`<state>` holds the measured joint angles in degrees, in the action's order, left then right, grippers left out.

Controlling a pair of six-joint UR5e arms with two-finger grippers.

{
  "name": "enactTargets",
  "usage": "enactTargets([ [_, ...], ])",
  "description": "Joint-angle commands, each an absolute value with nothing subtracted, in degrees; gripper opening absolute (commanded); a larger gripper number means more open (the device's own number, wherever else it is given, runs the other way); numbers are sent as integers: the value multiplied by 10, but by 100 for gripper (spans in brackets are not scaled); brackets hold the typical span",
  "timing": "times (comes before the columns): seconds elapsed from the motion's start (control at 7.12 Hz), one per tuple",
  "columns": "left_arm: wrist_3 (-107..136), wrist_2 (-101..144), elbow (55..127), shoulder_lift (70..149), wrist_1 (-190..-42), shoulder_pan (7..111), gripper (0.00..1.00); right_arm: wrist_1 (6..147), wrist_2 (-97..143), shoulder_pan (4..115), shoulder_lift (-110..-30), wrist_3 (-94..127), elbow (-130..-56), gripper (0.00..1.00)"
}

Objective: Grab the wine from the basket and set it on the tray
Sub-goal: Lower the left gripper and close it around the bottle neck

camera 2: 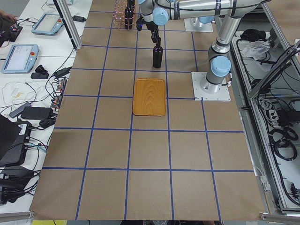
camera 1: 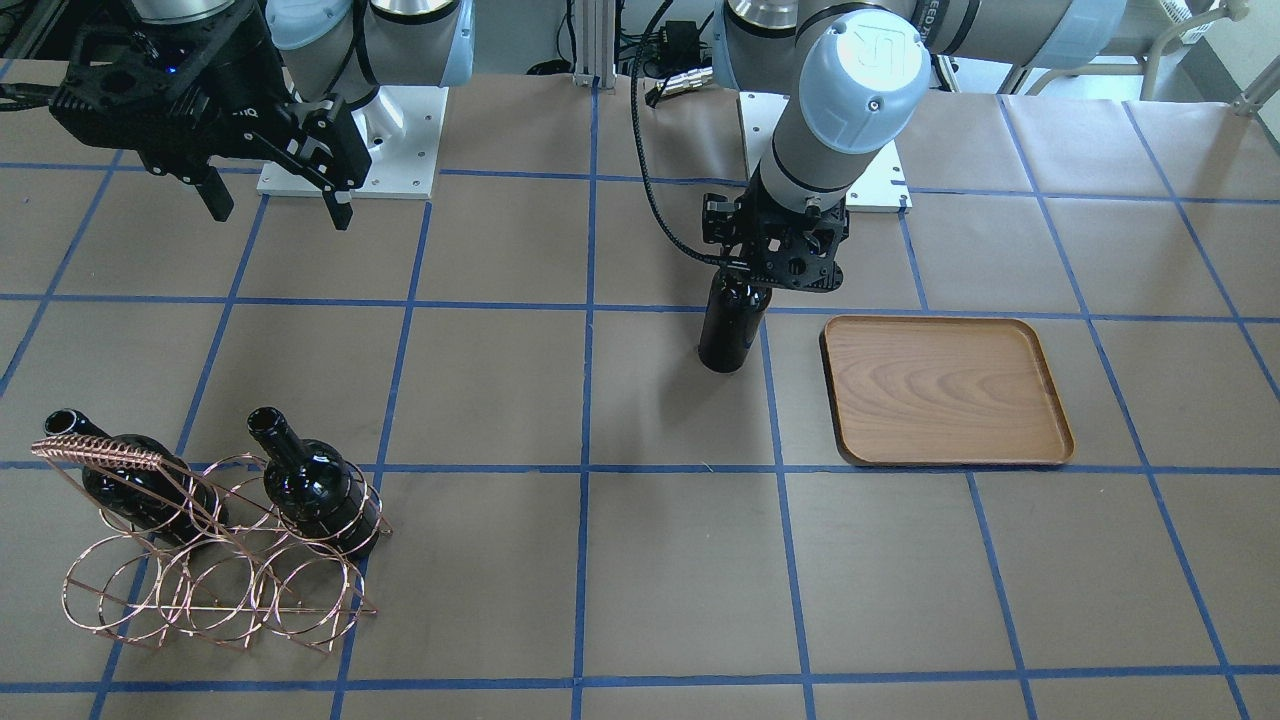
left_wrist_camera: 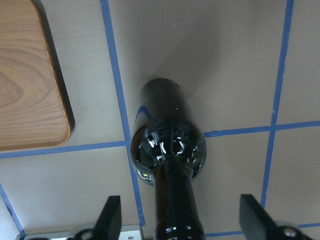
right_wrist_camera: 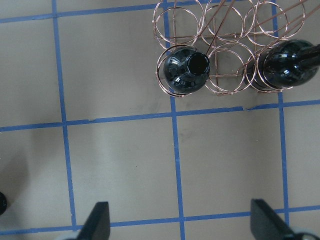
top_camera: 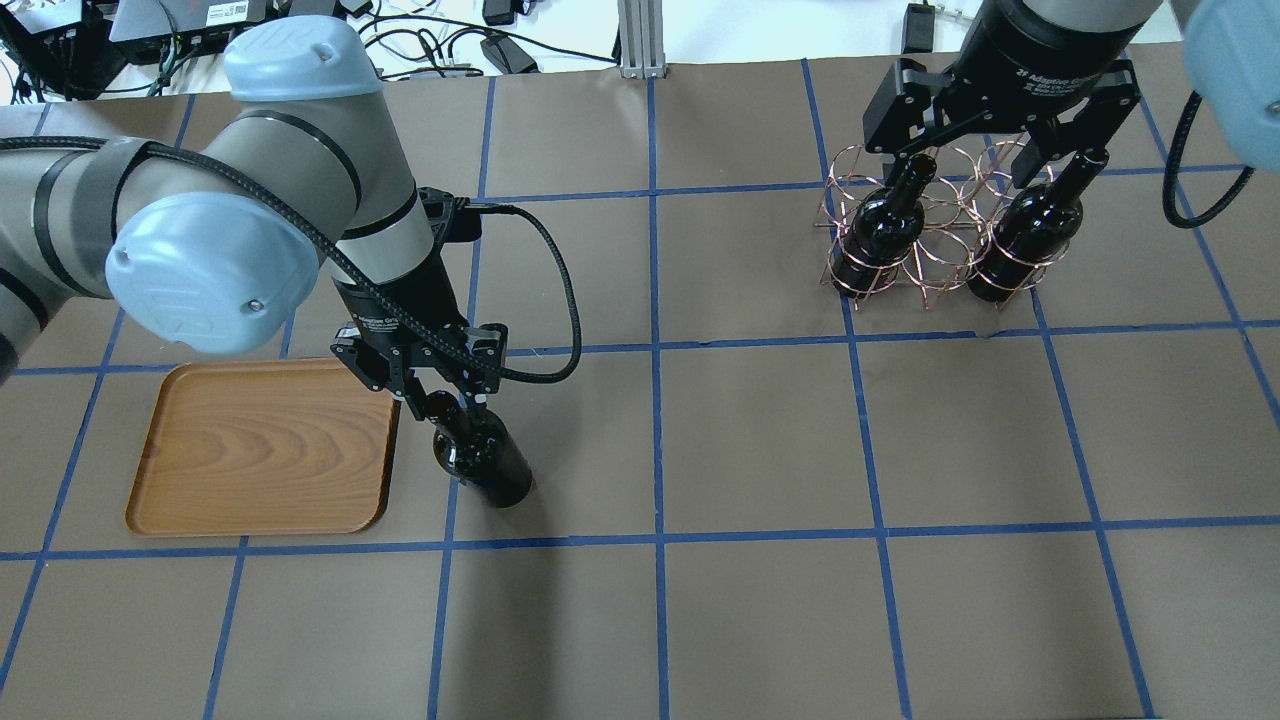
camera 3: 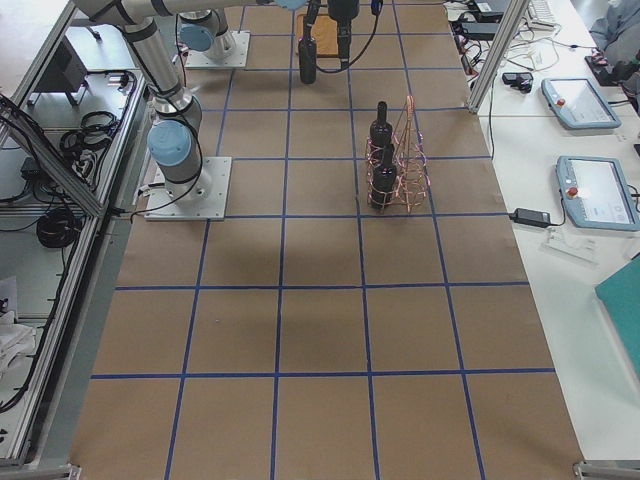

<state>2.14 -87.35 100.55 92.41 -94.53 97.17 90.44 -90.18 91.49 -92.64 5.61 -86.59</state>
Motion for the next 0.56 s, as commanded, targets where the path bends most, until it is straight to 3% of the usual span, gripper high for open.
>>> enactTargets([
  [0.0, 24, -875, 1006, 927, -946, 971, 25, 904, -902, 915, -926, 55, -866, 100],
  [0.14, 26, -874, 1005, 927, -945, 971, 0, 904, -902, 915, -926, 55, -866, 100],
  [0.42, 26, -871, 1000, 928, -944, 971, 0, 904, -901, 916, -927, 54, -866, 100],
])
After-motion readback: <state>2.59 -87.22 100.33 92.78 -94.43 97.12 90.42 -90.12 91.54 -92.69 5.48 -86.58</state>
